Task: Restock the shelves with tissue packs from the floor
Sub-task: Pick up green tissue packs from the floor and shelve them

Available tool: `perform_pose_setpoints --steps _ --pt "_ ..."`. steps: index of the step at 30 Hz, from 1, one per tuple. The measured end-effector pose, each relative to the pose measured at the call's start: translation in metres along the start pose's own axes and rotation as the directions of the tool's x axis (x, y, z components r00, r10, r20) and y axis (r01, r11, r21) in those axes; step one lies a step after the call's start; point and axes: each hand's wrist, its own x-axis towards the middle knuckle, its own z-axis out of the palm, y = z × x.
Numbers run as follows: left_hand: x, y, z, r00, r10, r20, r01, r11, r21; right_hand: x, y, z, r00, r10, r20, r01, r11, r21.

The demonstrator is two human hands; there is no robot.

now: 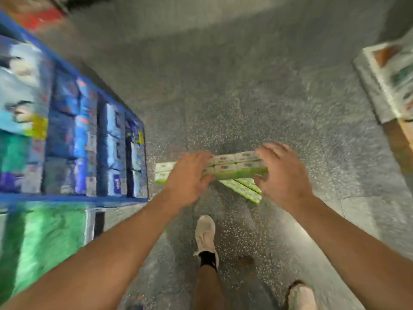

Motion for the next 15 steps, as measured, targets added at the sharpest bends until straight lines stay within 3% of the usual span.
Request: perform_pose_setpoints --steps 4,7,15 --pt "-0.088 0.031 -0.123 0.974 -0.074 -0.216 0.086 0.995 0.046 -0.009 -0.088 -0.105 0.98 -0.194 -0.033 0.194 0.981 -0.003" --pt "-0.162 0.03 -0.214 0.909 -0.185 -0.372 0.207 0.978 0.02 -0.007 -0.187 -0.166 0.927 -0.37 -0.067 0.371 0.929 0.003" --pt "-0.37 -0.032 -0.414 0.657 -0.291 -0.695 0.47 0.879 0.076 -0.031 -0.476 -0.25 0.636 -0.741 -0.217 0.745 0.663 -0.082"
